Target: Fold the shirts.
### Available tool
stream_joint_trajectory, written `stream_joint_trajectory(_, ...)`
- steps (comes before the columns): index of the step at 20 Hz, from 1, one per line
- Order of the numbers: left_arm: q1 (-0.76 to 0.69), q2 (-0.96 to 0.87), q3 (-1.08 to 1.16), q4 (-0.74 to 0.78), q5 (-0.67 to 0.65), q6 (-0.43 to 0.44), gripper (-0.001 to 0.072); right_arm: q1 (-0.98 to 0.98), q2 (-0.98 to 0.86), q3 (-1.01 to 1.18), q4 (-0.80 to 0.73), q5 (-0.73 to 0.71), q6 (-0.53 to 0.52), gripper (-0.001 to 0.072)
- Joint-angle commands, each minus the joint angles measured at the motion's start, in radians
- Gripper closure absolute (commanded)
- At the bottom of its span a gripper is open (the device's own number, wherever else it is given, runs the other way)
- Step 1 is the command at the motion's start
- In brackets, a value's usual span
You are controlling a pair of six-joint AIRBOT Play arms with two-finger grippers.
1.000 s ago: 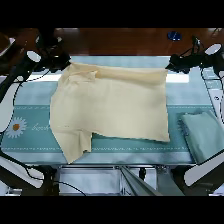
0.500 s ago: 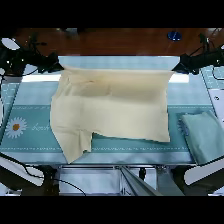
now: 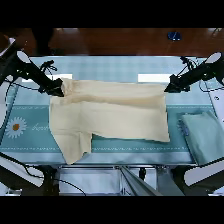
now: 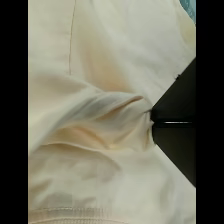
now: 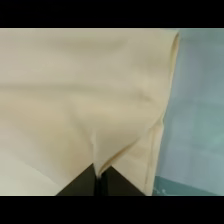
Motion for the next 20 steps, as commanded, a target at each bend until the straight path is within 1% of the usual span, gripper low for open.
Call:
stream_joint_trajectory(1,-0.001,-0.001,-0.016,0.027,-0.023,0.003,0.0679,0.013,0.000,-0.038,-0.013,-0.036,0.000,0.0692)
stream_joint_trajectory(3,-0.001,-0.001,-0.016,0.027,-0.022,0.003,0.0679,0.014,0.000,-0.038,-0.013,-0.034,0.011,0.0692)
stream_joint_trajectory(4,-0.001,-0.001,-0.016,0.026,-0.020,0.003,0.0670,0.014,0.000,-0.038,-0.015,-0.029,0.028,0.0631)
stream_joint_trajectory(5,-0.001,0.000,-0.016,0.027,-0.025,-0.005,0.0524,0.014,0.000,-0.038,-0.023,-0.014,0.043,0.0376)
stream_joint_trajectory(6,-0.001,0.000,-0.016,0.028,-0.041,-0.005,0.0217,0.013,0.000,-0.037,-0.031,0.007,0.036,0.0301)
stream_joint_trajectory(7,0.001,0.002,-0.016,0.045,-0.053,-0.013,0.0202,0.008,0.006,-0.037,-0.058,0.027,0.037,0.0301)
stream_joint_trajectory(8,0.005,0.007,-0.016,0.060,-0.064,-0.032,0.0202,-0.002,0.019,-0.038,-0.097,0.044,0.046,0.0301)
stream_joint_trajectory(10,0.027,0.039,-0.033,0.062,-0.090,-0.035,0.0202,-0.029,0.076,-0.043,-0.173,0.061,0.060,0.0301)
stream_joint_trajectory(12,0.068,0.122,-0.121,0.064,-0.071,-0.034,0.0201,-0.072,0.183,-0.115,-0.196,0.013,0.066,0.0301)
stream_joint_trajectory(14,0.134,0.249,-0.288,0.064,-0.019,-0.006,0.0202,-0.123,0.325,-0.270,-0.168,-0.098,0.078,0.0301)
stream_joint_trajectory(17,0.288,0.489,-0.607,0.047,0.115,0.023,0.0202,-0.151,0.564,-0.577,-0.098,-0.274,0.054,0.0301)
stream_joint_trajectory(18,0.344,0.562,-0.702,0.016,0.146,0.040,0.0202,-0.149,0.632,-0.669,-0.058,-0.322,0.047,0.0302)
stream_joint_trajectory(20,0.455,0.683,-0.871,-0.075,0.184,0.104,0.0202,-0.149,0.746,-0.835,0.076,-0.389,0.005,0.0302)
